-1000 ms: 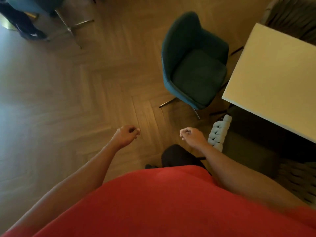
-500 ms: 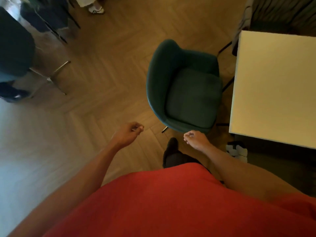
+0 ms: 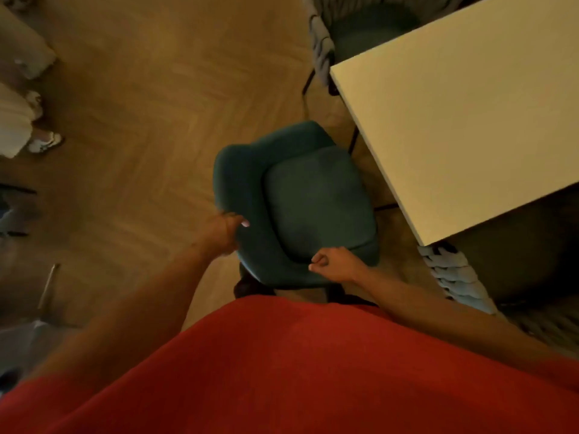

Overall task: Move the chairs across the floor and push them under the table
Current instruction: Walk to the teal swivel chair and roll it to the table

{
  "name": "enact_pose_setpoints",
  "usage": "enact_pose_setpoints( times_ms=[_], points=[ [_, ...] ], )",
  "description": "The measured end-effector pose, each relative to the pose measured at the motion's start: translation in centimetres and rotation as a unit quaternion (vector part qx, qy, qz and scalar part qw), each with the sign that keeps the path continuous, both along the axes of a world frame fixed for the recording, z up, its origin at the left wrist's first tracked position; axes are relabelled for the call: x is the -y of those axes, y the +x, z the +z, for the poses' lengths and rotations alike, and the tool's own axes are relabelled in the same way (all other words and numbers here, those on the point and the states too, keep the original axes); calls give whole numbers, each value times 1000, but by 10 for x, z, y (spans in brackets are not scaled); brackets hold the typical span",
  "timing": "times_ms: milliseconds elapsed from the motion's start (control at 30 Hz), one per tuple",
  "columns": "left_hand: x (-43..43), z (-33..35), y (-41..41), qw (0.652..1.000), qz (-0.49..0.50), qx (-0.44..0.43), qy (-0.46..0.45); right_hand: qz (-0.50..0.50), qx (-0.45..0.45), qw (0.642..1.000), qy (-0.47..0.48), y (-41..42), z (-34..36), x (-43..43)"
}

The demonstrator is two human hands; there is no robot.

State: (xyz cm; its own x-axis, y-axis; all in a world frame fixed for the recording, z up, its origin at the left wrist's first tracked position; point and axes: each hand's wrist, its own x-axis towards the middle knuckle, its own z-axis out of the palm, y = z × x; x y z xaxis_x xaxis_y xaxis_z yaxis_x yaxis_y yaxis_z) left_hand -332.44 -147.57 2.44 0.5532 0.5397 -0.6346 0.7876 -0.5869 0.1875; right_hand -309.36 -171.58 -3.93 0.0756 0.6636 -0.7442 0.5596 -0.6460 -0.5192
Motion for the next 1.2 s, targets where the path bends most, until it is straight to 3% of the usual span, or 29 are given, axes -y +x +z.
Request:
enact_pose_setpoints(
  times_ms=[100, 233, 300, 400, 533, 700, 933, 1200],
  points=[
    [-74, -9, 11, 973, -208, -75, 72, -16, 4, 1000, -18, -36, -6, -23],
    [-174, -29, 37, 873, -444, -148, 138, -69, -17, 995, -75, -87, -5, -81],
    [-209, -39, 52, 830, -516, -158, 141, -138, -36, 985, -94, -120, -11, -109],
    [-241, -54, 64, 794, -573, -150, 135, -191, 11, 976, -102, -177, -19, -150],
    [-252, -68, 64, 779, -614, -93, 89, -169, 151, 961, -157, -224, -26, -177],
    [-249, -67, 44, 777, -621, -91, 53, -177, 204, 946, -180, -237, -17, -169],
    [-256, -75, -20, 780, -618, -92, 39, -229, 198, 938, -168, -294, -24, -171],
    [-273, -82, -74, 778, -621, -62, 67, -337, 238, 904, -110, -376, -23, -192]
  ],
)
